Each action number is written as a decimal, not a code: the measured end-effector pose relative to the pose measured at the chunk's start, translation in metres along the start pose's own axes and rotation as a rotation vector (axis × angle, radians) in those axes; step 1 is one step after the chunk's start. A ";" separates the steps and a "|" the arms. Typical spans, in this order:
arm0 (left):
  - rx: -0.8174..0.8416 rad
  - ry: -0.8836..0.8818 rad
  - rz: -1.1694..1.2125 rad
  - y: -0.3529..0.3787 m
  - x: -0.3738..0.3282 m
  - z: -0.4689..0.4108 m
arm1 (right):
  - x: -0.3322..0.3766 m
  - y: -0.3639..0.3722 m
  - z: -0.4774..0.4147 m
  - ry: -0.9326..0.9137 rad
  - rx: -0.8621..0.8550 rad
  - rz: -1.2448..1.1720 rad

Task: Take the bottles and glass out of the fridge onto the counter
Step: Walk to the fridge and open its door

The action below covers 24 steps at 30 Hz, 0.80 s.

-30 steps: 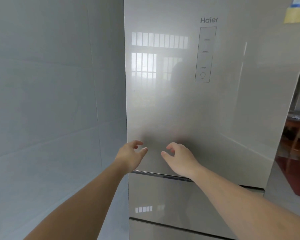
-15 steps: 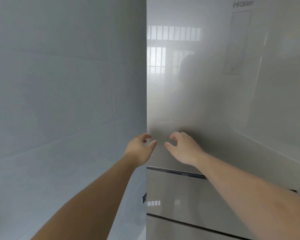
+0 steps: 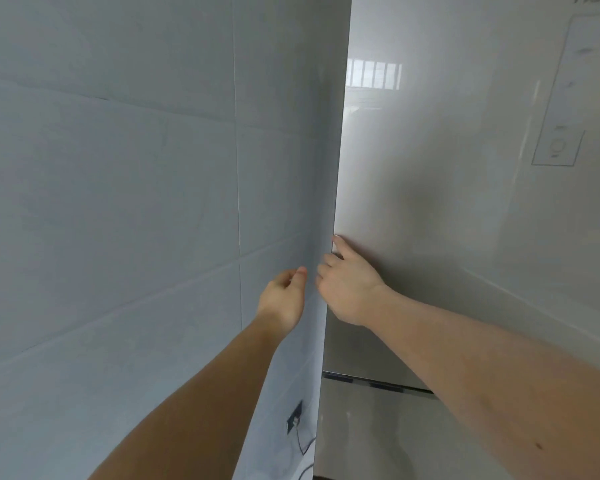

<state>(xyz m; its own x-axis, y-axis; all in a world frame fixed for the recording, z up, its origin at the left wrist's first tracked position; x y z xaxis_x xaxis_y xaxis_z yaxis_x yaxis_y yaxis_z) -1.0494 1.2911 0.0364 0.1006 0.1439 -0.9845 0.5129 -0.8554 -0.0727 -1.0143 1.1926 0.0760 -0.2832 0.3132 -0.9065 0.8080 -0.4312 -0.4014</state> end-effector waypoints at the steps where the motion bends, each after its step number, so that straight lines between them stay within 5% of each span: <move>1: 0.010 -0.001 -0.003 -0.001 0.000 -0.002 | 0.001 0.001 -0.002 -0.010 0.049 0.043; 14: 0.067 -0.015 0.010 -0.012 0.014 0.000 | 0.019 0.012 -0.029 -0.065 0.329 0.320; 24: 0.052 0.026 0.036 0.001 -0.001 0.026 | 0.025 -0.024 0.015 -0.050 0.148 0.195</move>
<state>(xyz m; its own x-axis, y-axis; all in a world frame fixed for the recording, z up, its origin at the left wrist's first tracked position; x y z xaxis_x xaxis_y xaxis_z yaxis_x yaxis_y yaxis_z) -1.0707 1.2769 0.0329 0.1404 0.1246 -0.9822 0.4636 -0.8848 -0.0460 -1.0485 1.1976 0.0612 -0.1580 0.1710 -0.9725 0.7666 -0.5995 -0.2299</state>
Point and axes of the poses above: each hand's wrist, its own z-axis away from the middle knuckle, its own y-axis out of the palm, x = y × z, the point moved 4 cm from there along -z, towards the middle knuckle, and after that the axes turned 9 degrees about z, right-handed, at the moved point
